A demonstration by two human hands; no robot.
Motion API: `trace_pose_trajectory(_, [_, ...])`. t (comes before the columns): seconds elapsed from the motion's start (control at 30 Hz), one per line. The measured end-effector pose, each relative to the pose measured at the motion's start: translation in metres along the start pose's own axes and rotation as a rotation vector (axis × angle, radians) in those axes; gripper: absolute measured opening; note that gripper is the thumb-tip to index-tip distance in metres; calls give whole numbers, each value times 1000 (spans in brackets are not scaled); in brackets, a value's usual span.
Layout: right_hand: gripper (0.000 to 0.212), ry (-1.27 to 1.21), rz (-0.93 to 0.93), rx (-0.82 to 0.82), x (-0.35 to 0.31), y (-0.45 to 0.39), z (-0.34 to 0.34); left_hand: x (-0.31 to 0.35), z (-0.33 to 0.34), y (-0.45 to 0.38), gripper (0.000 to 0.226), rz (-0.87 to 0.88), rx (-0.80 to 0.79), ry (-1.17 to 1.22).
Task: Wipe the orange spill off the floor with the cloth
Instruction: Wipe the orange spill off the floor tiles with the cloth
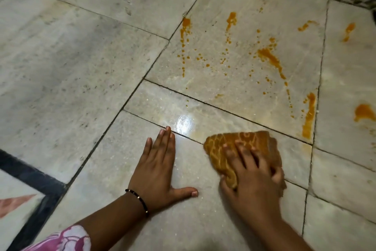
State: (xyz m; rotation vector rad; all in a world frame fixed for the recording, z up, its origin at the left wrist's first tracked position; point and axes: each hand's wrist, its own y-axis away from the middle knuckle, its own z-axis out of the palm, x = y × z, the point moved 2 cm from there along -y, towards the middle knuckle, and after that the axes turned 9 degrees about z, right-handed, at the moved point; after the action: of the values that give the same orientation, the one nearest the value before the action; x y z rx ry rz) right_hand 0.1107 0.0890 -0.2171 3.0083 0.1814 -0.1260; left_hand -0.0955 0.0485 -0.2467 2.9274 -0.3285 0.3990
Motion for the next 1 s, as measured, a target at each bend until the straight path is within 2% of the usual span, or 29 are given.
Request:
trace_pose_trajectory(0.1, [62, -50, -134, -33, -40, -5, 5, 1, 0, -1, 127, 14, -14, -12])
trace_pose_trajectory(0.2, [64, -35, -229, -14, -63, -54, 3, 0, 1, -1, 127, 2, -22, -28])
trace_pose_trajectory(0.27, [65, -53, -125, -67, -48, -86, -3, -1, 1, -1, 126, 10, -27, -36])
trace_pose_trajectory(0.33, [64, -64, 35, -32, -14, -90, -5, -1, 1, 0, 125, 12, -31, -36])
trace_pose_trajectory(0.43, [64, -63, 146, 74, 29, -48, -5, 0, 0, -1, 124, 5, -26, -19])
trace_pose_trajectory(0.53, [64, -80, 189, 76, 22, 10, 7, 1, 0, -1, 123, 8, -13, -18])
trace_pose_trajectory(0.63, [60, -124, 24, 80, -26, 22, 16, 0, 1, 0, 122, 13, -11, -28])
trace_pose_trajectory(0.73, [55, -164, -69, 105, -49, -22, 17, 0, 2, -1, 123, 16, -20, -43])
trace_pose_trajectory(0.87, [59, -146, 142, 96, 6, -62, 11, -1, 1, 0, 124, 14, -36, -38])
trace_pose_trajectory(0.93, [65, -144, 276, 122, 37, -42, 7, 0, 0, 0, 123, 8, -29, -28])
trace_pose_trajectory(1.0, [66, -144, 367, 123, 39, -4, 13, 1, 0, -1, 123, 7, -23, -30])
